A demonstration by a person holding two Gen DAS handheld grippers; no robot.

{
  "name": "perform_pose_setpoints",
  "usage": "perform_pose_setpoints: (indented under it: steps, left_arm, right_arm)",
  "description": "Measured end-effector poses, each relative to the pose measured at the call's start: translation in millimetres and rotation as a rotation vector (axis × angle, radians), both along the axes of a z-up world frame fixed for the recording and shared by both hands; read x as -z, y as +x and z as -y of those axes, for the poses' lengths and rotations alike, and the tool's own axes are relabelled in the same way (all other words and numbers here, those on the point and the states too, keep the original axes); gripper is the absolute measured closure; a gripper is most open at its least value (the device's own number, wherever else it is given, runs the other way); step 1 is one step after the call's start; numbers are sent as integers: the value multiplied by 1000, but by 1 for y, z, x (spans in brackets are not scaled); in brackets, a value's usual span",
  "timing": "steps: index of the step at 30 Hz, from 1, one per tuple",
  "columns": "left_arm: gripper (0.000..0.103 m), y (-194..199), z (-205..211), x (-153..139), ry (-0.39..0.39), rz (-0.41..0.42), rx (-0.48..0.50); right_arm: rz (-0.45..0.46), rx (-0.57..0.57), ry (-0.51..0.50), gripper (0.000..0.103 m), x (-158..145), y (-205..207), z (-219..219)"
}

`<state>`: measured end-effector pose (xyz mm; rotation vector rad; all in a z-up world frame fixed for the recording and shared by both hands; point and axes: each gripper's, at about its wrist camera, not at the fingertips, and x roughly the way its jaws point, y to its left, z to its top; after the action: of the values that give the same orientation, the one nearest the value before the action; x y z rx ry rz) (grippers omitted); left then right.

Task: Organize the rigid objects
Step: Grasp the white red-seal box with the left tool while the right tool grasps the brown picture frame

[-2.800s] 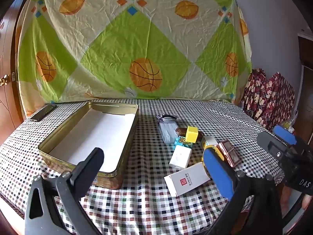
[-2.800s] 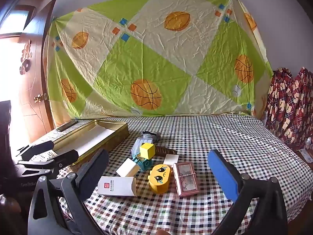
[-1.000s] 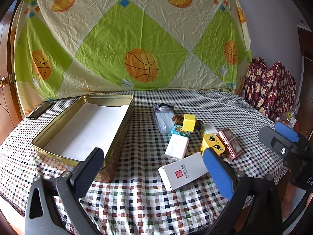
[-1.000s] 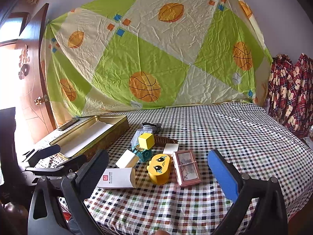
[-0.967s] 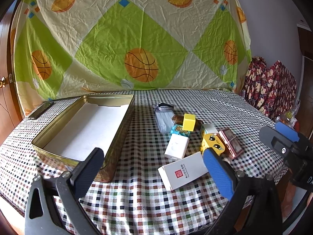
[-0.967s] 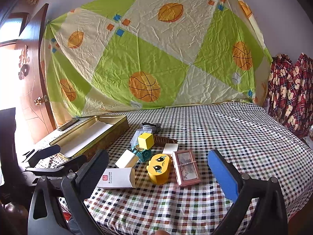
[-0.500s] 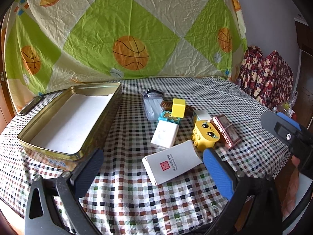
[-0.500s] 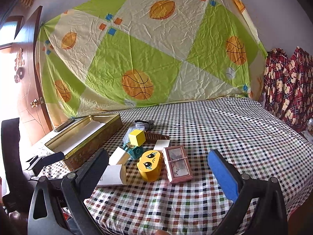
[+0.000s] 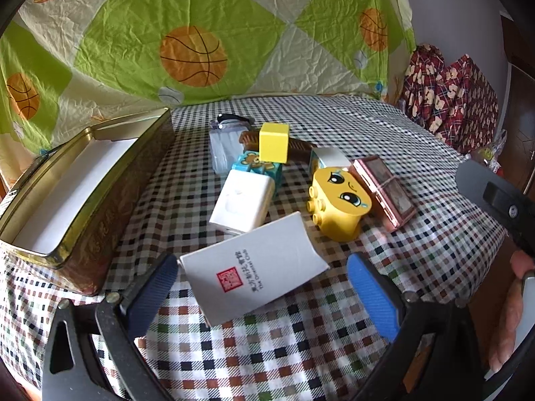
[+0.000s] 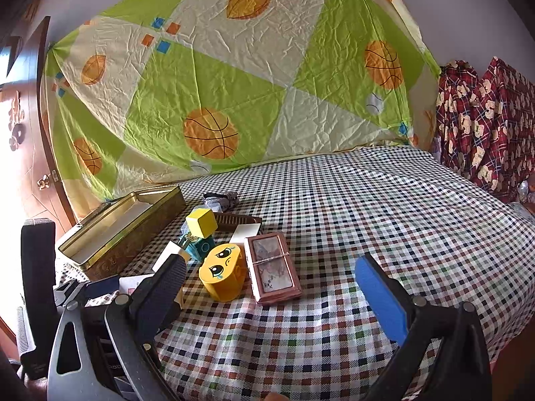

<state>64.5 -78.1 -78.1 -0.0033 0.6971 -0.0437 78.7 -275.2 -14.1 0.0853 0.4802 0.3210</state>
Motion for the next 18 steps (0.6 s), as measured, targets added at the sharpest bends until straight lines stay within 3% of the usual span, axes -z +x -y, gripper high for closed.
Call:
perform_pose_setpoints:
  steps: [6, 9, 18]
  left_arm:
    - [1, 6, -6, 2, -17, -8, -15]
    - [12, 8, -9, 4, -24, -16, -4]
    - [12, 0, -22, -7, -52, 40, 10]
  right_arm:
    - [-8, 12, -10, 1, 5, 5, 1]
    - [-10, 13, -25, 1, 9, 9, 0]
    - [-41, 9, -124, 1, 15, 38, -15]
